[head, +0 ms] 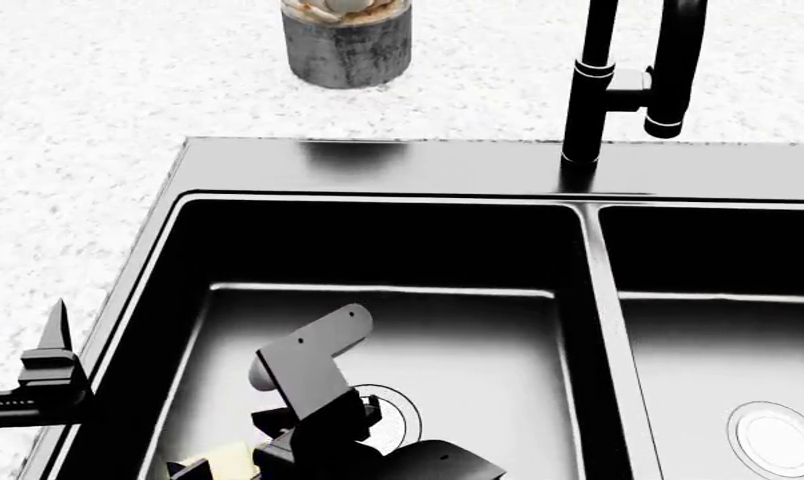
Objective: Pick the pan and sponge and place them into the sink. Then turn on the water.
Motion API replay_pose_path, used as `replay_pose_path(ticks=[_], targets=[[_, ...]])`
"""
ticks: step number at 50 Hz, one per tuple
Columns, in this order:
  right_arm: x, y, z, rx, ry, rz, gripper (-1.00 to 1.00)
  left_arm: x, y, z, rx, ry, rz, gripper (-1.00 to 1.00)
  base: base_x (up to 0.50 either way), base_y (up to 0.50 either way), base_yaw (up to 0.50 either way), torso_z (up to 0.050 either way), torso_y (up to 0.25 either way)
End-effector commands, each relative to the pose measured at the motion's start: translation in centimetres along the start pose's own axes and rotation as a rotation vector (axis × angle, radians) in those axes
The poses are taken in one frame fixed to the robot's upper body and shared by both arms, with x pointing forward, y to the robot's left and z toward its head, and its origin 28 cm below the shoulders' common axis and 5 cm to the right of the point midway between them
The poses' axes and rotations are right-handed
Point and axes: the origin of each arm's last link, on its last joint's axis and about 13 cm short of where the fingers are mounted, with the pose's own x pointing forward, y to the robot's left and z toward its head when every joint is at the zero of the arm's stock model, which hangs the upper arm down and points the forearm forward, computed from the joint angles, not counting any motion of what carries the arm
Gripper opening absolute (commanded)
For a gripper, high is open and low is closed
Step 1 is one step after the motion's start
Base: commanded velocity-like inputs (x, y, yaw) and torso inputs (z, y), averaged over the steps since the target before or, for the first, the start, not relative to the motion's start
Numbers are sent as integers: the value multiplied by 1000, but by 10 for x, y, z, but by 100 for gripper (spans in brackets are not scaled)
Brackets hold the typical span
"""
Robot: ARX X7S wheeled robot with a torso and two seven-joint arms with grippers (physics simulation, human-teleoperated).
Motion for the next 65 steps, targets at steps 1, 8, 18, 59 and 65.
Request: replay_pose_path(ticks=[1,8,18,59,65], targets=[[-2,3,-5,1,24,-7,100,0,-1,1,1,-1,-1,100,0,0,0,0,0],[-25,0,24,-59,-134,-133,100,-1,0,2,2,-5,0,100,0,0,0,0,0],[-72,-6,39,-165,-290,-415,100,-12,8,15,19,-28,27,100,0,0,0,0,0],[-80,-8,28,-143,-400,-485,100,-90,144,96,332,348,35,100,0,0,0,0,0],[-80,-7,28,-142,-399,-479,100,-97,154,91,313,416,29,100,0,0,0,0,0]])
